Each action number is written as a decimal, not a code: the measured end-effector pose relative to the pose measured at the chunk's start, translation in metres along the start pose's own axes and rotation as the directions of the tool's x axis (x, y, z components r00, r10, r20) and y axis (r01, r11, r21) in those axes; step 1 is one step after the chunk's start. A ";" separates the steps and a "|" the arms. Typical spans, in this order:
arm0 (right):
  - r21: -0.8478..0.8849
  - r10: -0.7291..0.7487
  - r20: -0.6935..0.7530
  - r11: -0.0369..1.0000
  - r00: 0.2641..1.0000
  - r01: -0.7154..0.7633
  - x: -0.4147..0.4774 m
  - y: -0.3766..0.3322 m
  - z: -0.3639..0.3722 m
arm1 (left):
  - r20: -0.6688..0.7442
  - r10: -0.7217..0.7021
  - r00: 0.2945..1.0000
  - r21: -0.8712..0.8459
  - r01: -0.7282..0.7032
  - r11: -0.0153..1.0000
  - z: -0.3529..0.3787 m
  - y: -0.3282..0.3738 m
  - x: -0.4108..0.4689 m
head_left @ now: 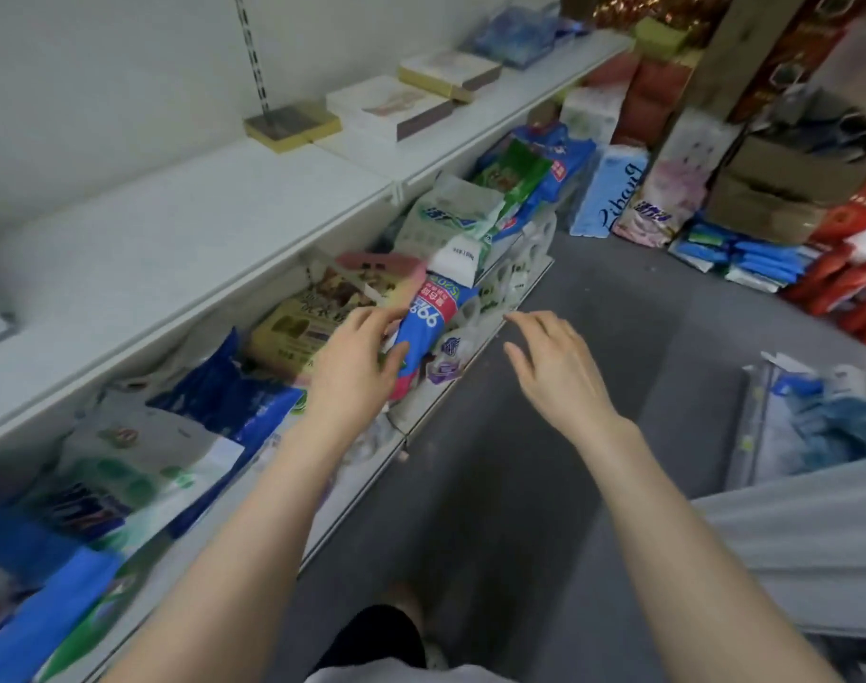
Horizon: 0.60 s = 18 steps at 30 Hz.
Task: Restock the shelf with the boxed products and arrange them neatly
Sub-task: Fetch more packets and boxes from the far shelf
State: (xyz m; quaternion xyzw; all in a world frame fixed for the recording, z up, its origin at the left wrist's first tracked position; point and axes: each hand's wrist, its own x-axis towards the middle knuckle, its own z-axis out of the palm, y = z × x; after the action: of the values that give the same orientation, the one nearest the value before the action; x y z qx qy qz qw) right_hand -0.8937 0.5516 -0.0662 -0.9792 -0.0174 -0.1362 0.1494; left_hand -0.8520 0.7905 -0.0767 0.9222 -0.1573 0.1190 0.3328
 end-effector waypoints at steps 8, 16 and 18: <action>-0.033 0.040 -0.007 0.999 0.999 -0.040 0.163 0.089 -0.016 | -0.044 0.168 0.985 0.102 -0.163 0.981 0.046 0.030 0.209; 0.015 0.053 -0.044 0.999 0.998 -0.052 0.331 0.140 -0.021 | -0.046 0.189 0.981 0.126 -0.182 0.975 0.078 0.028 0.404; 0.029 0.049 -0.056 0.998 0.997 -0.048 0.363 0.152 -0.017 | -0.042 0.187 0.982 0.134 -0.180 0.975 0.088 0.028 0.447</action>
State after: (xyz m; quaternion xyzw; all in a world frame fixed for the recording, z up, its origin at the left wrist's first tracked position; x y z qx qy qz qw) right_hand -0.5376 0.3989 0.0037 -0.9728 0.0088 -0.1602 0.1668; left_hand -0.4402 0.6189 0.0182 0.9198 -0.2246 0.1840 0.2639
